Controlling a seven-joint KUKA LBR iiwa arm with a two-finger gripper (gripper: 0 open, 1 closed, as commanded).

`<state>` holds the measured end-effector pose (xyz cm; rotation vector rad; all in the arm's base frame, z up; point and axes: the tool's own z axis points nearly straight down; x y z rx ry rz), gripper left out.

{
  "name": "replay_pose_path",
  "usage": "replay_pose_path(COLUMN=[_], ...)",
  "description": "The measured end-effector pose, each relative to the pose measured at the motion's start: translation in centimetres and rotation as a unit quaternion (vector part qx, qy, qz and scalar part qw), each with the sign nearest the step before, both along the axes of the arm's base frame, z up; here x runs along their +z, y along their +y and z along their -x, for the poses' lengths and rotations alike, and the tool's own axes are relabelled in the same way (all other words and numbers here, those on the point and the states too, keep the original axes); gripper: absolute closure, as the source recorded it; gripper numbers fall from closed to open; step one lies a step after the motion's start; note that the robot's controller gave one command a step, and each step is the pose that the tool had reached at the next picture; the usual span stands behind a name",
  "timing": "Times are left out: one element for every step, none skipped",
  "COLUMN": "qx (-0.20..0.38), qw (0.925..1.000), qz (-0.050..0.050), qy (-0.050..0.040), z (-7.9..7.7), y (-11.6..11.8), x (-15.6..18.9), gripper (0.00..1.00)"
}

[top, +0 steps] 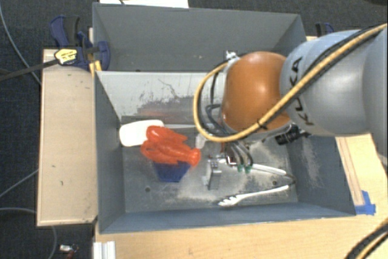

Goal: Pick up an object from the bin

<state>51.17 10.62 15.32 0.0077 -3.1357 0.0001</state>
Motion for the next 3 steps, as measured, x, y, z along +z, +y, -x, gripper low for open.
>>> replay_pose_path(qx=[-0.002,0.008,-0.110], qw=[1.0000,1.0000,0.9938], qz=[0.000,-0.001,-0.001], qy=[-0.0038,-0.0051,-0.0083], z=[-0.2,0.5,-0.8], y=[0.0,5.3,6.3], x=[0.4,-5.1,-7.4], gripper=[0.00,0.00,0.00])
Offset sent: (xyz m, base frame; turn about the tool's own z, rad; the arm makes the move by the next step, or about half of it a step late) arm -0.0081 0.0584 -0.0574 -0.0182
